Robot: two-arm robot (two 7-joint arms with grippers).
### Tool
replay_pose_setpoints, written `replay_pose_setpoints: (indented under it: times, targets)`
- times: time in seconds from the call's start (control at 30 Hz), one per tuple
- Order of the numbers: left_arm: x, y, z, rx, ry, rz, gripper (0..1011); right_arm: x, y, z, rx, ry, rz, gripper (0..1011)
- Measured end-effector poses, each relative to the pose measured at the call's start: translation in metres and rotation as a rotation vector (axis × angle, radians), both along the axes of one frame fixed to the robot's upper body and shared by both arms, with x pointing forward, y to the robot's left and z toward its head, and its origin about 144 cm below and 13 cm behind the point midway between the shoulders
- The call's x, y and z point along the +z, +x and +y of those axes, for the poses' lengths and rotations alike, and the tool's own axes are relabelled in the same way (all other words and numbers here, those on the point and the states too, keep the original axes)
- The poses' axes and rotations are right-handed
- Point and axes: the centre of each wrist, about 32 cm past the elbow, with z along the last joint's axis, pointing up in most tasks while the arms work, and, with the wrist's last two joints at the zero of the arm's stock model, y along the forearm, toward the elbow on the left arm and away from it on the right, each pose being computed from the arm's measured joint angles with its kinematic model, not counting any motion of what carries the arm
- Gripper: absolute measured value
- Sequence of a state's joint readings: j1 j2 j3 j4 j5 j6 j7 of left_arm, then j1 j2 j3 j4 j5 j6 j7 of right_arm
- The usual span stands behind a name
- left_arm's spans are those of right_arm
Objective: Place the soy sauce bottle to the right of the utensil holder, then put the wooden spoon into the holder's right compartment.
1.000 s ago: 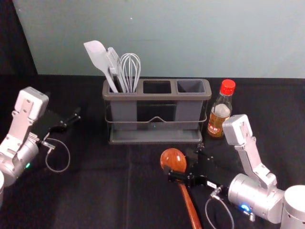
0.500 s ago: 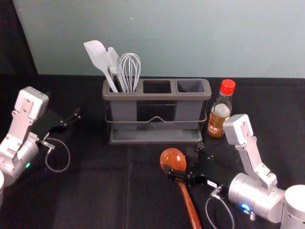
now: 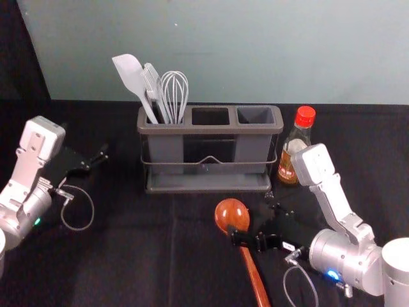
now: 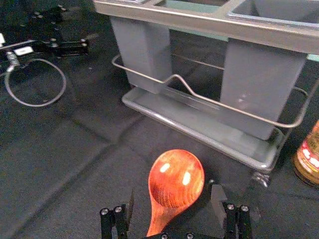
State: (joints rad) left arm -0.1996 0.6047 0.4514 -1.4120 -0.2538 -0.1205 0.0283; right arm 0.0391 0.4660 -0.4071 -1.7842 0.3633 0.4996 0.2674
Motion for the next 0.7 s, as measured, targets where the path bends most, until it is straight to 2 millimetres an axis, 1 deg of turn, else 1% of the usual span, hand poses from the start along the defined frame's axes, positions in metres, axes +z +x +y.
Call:
replay_pose_setpoints:
  times: [0.13, 0.23, 0.47, 0.7]
  targets:
    - [0.000, 0.000, 0.000, 0.000, 0.000, 0.000, 1005, 0.012, -0.001, 0.011, -0.060, -0.049, 0.059, 1002]
    - [0.000, 0.000, 0.000, 0.000, 0.000, 0.000, 1004, 0.015, 0.001, 0.016, -0.082, -0.070, 0.092, 1002]
    - [0.000, 0.000, 0.000, 0.000, 0.000, 0.000, 1005, 0.017, 0.014, 0.036, -0.106, -0.097, 0.154, 1003]
    - [0.000, 0.000, 0.000, 0.000, 0.000, 0.000, 1005, 0.017, 0.018, 0.051, -0.111, -0.116, 0.150, 1002]
